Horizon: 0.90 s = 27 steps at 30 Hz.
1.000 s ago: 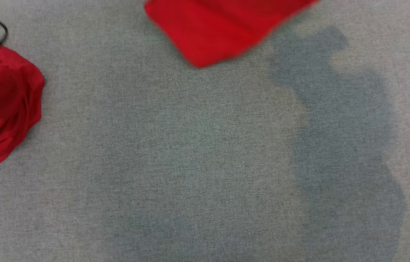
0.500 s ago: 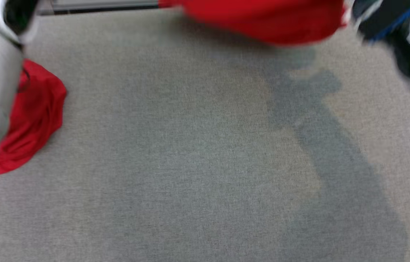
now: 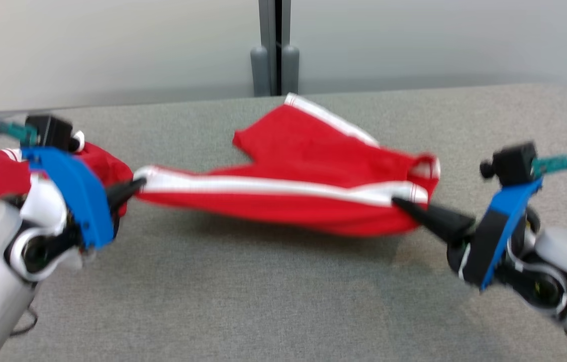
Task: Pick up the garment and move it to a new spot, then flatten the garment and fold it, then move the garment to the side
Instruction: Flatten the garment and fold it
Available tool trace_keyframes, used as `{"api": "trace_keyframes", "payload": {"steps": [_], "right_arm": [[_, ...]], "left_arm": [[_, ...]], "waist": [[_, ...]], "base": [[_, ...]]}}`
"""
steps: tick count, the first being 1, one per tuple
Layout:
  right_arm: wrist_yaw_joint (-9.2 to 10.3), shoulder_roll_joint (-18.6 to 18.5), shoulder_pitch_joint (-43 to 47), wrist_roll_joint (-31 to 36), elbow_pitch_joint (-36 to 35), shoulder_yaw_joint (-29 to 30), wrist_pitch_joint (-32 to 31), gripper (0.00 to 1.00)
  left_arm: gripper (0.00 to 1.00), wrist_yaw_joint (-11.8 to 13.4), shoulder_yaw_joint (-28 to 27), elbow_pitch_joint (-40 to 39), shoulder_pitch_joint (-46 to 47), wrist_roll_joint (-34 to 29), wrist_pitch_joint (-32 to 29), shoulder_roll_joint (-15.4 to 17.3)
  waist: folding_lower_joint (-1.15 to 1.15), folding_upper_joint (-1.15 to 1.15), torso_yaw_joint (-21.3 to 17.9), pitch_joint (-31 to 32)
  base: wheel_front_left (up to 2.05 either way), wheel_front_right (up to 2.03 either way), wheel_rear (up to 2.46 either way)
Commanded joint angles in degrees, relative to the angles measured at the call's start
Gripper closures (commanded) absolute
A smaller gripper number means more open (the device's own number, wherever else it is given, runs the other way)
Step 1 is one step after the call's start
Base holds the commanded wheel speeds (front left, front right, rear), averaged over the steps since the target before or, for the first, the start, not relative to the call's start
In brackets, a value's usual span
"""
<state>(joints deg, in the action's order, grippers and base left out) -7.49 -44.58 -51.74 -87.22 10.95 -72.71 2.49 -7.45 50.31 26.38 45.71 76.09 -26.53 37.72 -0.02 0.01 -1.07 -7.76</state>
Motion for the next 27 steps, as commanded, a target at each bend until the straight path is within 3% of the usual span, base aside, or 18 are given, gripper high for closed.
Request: {"api": "trace_keyframes", "payload": {"steps": [1, 9, 15, 21, 27], "right_arm": [[-0.01, -1.3, 3.3, -1.0, -1.0, -0.2, -0.9, 1.00], [-0.01, -5.6, 15.5, -4.9, -8.3, -0.6, -9.4, 1.00], [-0.01, -8.1, 19.0, -6.1, -14.5, 0.4, -6.2, 1.00], [-0.01, -7.9, 19.6, -5.6, -15.0, 2.2, -2.0, 1.00], [-0.01, -5.6, 19.5, -5.4, -13.1, 5.0, 3.4, 1.00]], "left_arm": [[1.00, 0.2, 0.2, -2.5, -3.0, 0.8, -0.6, 2.1], [1.00, 4.8, 0.2, -19.5, -18.2, 8.2, -2.1, 12.7], [1.00, 9.0, -1.4, -30.2, -24.2, 10.8, 0.7, 18.2], [1.00, 10.5, -2.2, -33.2, -23.0, 9.3, 1.9, 19.1], [1.00, 10.2, -3.8, -29.8, -17.8, 6.2, 3.5, 16.3]], "waist": [[0.02, -0.01, -0.9, 1.9], [0.02, -0.01, -2.5, 4.4], [0.02, -0.01, -3.7, 4.2], [0.02, -0.01, -4.9, 3.5], [0.02, -0.01, -6.8, 1.1]], "base": [[0.00, 0.00, 0.00], [0.00, 0.00, 0.00], [0.00, 0.00, 0.00], [0.00, 0.00, 0.00], [0.00, 0.00, 0.00]]}}
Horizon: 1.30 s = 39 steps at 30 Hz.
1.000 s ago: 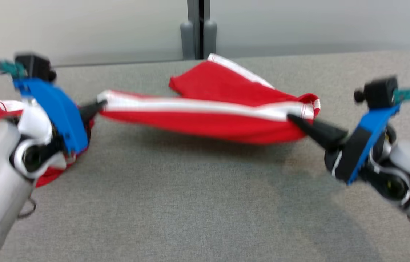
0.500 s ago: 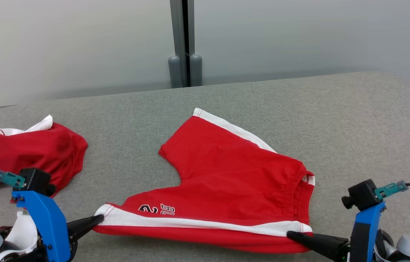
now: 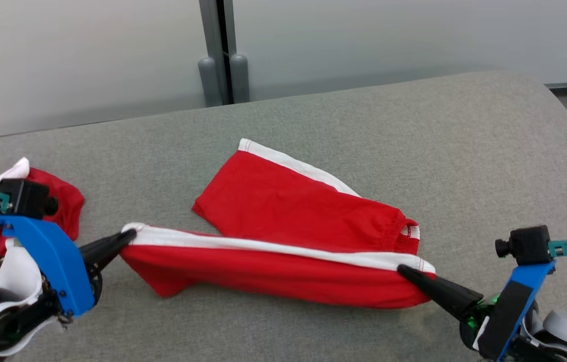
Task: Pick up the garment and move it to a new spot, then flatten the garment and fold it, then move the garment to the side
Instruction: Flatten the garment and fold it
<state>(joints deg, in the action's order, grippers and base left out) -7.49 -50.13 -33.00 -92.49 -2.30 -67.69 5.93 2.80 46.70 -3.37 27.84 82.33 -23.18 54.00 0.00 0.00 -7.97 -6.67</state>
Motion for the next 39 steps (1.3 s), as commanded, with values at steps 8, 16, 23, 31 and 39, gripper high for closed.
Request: {"api": "trace_keyframes", "payload": {"steps": [8, 16, 23, 31, 39], "right_arm": [[0.00, 5.3, 0.5, -1.1, 7.3, 4.3, 6.4, 1.00], [0.02, 13.1, -2.0, 0.5, 13.8, 8.5, 8.6, 1.00], [0.02, 17.8, -4.3, 2.5, 17.1, 11.8, 9.1, 1.00], [0.00, 21.5, -6.0, 3.7, 18.6, 12.6, 9.2, 1.00], [0.00, 22.9, -6.7, 4.2, 19.6, 12.7, 9.0, 0.56]], "left_arm": [[1.00, -3.1, -0.2, 10.1, 9.2, -6.5, 2.1, -5.5], [1.00, -7.0, 0.6, 23.4, 18.2, -13.2, 5.9, -11.4], [1.00, -9.3, 1.5, 32.8, 24.9, -16.0, 7.8, -15.4], [1.00, -10.3, 3.1, 41.0, 30.6, -16.5, 9.2, -19.5], [0.84, -10.3, 5.9, 43.3, 33.2, -14.4, 9.5, -21.4]], "waist": [[0.00, 0.00, -3.7, -4.9], [0.00, 0.00, -7.8, -9.9], [0.00, 0.00, -10.0, -13.9], [0.00, 0.00, -11.7, -17.6], [0.00, 0.00, -12.4, -18.3]], "base": [[0.00, 0.00, 0.00], [0.00, 0.00, 0.00], [0.00, 0.00, 0.00], [0.00, 0.00, 0.00], [0.00, 0.00, 0.00]]}}
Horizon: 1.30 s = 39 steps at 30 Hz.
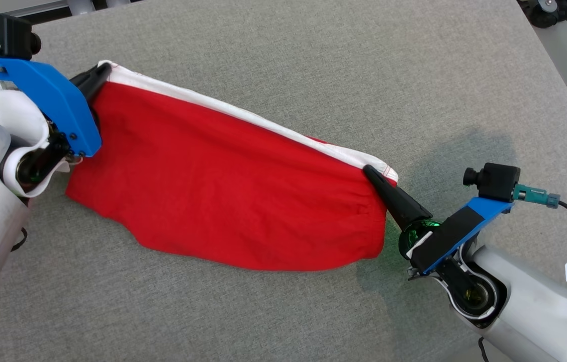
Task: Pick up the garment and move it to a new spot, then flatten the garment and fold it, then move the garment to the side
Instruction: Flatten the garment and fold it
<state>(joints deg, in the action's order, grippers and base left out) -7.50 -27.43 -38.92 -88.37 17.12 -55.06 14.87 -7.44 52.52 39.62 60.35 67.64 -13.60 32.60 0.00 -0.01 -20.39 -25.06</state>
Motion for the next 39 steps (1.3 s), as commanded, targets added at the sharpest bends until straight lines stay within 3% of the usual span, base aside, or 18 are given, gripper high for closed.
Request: {"api": "trace_keyframes", "payload": {"steps": [1, 2, 8, 13, 27, 33, 37, 39], "right_arm": [[0.01, 0.3, -0.9, 0.0, 0.4, 0.0, -0.1, 0.10], [0.01, 0.4, -0.8, -0.1, 0.7, -0.2, -0.2, 0.00], [0.01, -0.2, -0.9, 0.0, 2.8, -2.4, -3.3, 0.00], [0.01, -1.7, -0.2, -0.3, 2.4, -3.9, -6.0, 0.00], [0.01, -7.6, 3.3, 0.1, -2.3, -2.8, -3.3, 0.00], [0.01, -7.9, 4.6, -0.4, -2.9, -2.6, -2.6, 0.00], [0.01, -7.6, 5.3, -0.4, -2.7, -2.8, -2.3, 0.00], [0.01, -7.4, 5.4, -0.4, -2.4, -2.9, -2.3, 0.00]], "left_arm": [[0.05, 0.0, 0.5, 0.8, 0.9, 0.7, -0.6, -0.2], [0.00, 0.0, 1.1, 0.9, 1.2, 0.7, -0.9, -0.3], [0.00, 0.0, 3.4, 1.4, 1.5, 2.2, -0.6, 0.3], [0.00, 0.0, 6.0, 0.6, 0.6, 4.1, -3.9, 2.4], [0.00, -0.1, 15.3, 1.3, 1.6, 5.1, -24.7, 8.0], [0.00, -0.1, 15.1, -2.4, 0.5, 11.4, -33.6, 7.1], [0.00, 0.1, 15.9, -4.3, 1.6, 11.6, -36.4, 8.1], [0.29, 1.0, 16.0, -4.4, 1.9, 11.2, -36.6, 8.3]], "waist": [[0.00, 0.01, -0.1, 0.2], [0.00, 0.01, -0.1, 0.3], [0.00, 0.01, -0.3, 1.9], [0.00, 0.01, -0.6, 3.5], [0.00, 0.01, -4.5, 3.4], [0.00, 0.01, -6.5, 3.2], [0.00, 0.01, -7.0, 3.4], [0.00, 0.01, -7.0, 3.6]], "base": [[0.00, 0.00, 0.00], [0.00, 0.00, 0.00], [0.00, 0.00, 0.00], [0.00, 0.00, 0.00], [0.00, 0.00, 0.00], [0.00, 0.00, 0.00], [0.00, 0.00, 0.00], [0.00, 0.00, 0.00]]}}
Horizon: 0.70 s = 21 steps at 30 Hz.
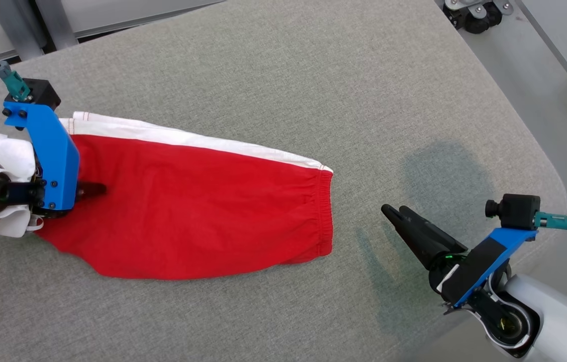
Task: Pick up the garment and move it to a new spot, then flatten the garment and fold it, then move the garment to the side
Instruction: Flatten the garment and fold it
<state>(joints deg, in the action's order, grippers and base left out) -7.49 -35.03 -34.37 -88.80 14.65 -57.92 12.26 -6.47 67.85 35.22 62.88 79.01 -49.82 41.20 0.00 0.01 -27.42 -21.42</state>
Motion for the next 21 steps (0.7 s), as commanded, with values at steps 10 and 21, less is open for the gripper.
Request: {"api": "trace_keyframes", "payload": {"steps": [10, 21], "right_arm": [[-0.01, -0.7, 1.2, 0.3, 1.4, -0.5, -0.2, 0.00], [-0.01, -3.1, 3.8, -0.9, 3.1, -1.7, -2.2, 0.00]], "left_arm": [[1.00, 1.4, -0.1, -0.2, -2.8, 1.6, 0.0, -0.6], [1.00, 4.0, -1.6, -8.0, -12.7, 8.4, 1.4, 1.2]], "waist": [[0.00, -0.01, 3.4, 4.2], [0.00, -0.01, 11.5, 12.8]], "base": [[0.00, 0.00, 0.00], [0.00, 0.00, 0.00]]}}
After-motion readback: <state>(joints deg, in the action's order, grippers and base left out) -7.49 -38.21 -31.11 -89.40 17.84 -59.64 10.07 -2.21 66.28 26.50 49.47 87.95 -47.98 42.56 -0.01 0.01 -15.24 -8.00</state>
